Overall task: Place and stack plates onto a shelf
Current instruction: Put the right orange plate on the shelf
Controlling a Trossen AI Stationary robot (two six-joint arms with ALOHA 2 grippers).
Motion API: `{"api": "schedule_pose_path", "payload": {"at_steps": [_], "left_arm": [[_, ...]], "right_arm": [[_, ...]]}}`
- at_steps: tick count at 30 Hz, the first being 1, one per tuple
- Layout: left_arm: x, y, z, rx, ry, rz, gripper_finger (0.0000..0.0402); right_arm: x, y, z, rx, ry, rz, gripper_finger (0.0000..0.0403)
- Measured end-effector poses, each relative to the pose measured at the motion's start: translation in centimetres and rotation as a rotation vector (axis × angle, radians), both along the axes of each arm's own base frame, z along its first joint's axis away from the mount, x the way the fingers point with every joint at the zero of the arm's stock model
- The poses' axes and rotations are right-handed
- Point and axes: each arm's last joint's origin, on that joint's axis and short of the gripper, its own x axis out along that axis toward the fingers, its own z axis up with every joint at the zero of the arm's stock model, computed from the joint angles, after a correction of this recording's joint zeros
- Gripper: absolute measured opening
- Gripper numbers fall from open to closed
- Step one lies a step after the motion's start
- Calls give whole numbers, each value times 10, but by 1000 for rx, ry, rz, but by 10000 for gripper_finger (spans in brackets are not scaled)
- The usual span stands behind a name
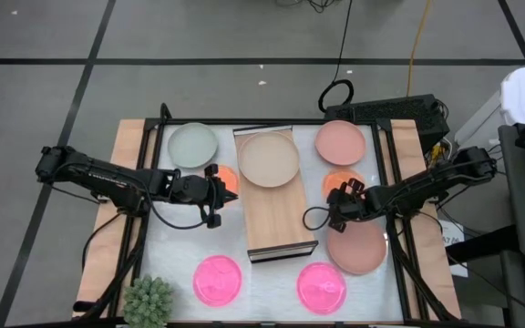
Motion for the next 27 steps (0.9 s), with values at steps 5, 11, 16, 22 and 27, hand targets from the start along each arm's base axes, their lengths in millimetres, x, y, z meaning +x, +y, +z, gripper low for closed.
{"api": "schedule_pose_path", "payload": {"at_steps": [5,11,16,22,27], "left_arm": [[0,0,0,1,4,-1,31],[0,0,0,6,6,-4,31],[0,0,0,6,6,-4,31],[0,0,0,8,7,-6,31],[0,0,0,8,7,-5,31]], "right_arm": [[5,1,11,-4,17,0,0],[9,3,25,1,44,3,0],[10,6,34,14,64,-4,0],[10,14,49,16,92,-10,0],[11,24,69,11,101,-11,0]]}}
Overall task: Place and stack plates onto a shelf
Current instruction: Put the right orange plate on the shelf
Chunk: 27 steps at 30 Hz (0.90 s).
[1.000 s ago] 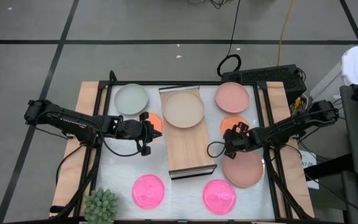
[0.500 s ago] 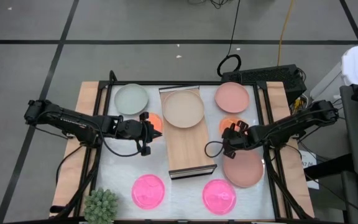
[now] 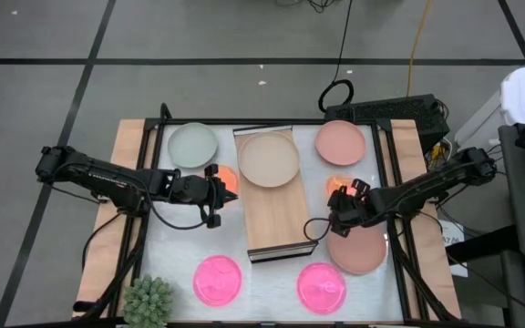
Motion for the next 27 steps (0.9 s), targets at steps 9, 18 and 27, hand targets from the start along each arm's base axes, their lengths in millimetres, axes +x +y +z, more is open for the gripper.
{"api": "schedule_pose_path", "payload": {"at_steps": [9,18,27], "left_arm": [[0,0,0,-1,0,0,31],[0,0,0,-2,-1,1,31],[0,0,0,-2,0,1,31]], "right_arm": [[1,13,35,-39,-24,21,0],[5,23,72,-84,-98,98,0],[7,35,104,-130,-187,237,0]]}}
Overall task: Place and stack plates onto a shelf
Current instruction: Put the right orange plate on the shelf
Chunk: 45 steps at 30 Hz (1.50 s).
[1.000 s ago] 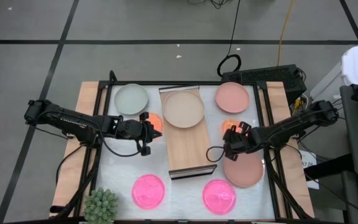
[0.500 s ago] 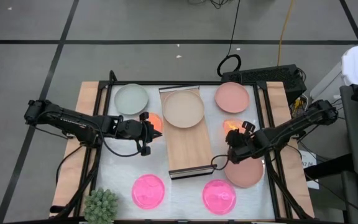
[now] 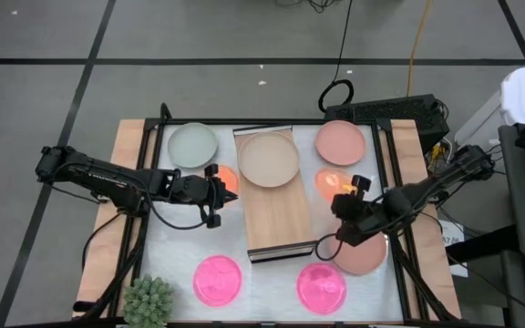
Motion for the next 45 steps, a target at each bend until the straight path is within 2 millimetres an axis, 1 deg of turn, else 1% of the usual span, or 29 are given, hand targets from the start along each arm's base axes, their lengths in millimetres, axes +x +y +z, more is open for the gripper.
{"api": "schedule_pose_path", "payload": {"at_steps": [7,12,27,31,35,40,43,45], "left_arm": [[0,0,0,0,0,0,31],[0,0,0,0,0,0,31],[0,0,0,0,0,0,31],[0,0,0,0,-1,0,31],[0,0,0,0,-1,0,31],[0,0,1,-1,-8,0,31],[1,0,1,-5,-10,2,31],[1,0,1,-5,-10,3,31]], "right_arm": [[3,12,14,-27,-47,161,0],[7,20,18,-63,-77,296,0],[14,42,29,-171,-185,599,0],[14,44,29,-228,-168,689,0],[15,46,28,-243,-128,822,0],[21,48,23,-308,-73,969,0],[27,49,19,-348,-48,1009,0],[31,50,16,-357,-25,1065,0]]}}
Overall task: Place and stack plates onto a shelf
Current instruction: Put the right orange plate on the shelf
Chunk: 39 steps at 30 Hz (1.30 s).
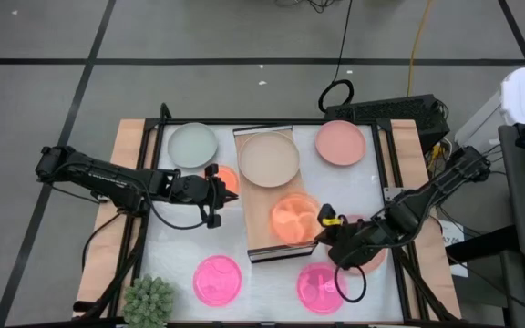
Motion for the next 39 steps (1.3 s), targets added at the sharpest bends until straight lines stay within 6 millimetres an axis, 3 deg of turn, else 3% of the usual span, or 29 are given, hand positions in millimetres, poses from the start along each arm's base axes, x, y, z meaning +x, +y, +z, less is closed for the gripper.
{"api": "schedule_pose_path", "payload": {"at_steps": [13,23,39], "left_arm": [[0,0,0,3,0,-2,31],[0,0,0,5,1,-4,31],[0,0,0,12,3,-8,31]], "right_arm": [[20,-17,-2,11,21,117,0],[42,-31,-19,-16,97,171,0],[43,-37,-31,-51,137,205,0]]}}
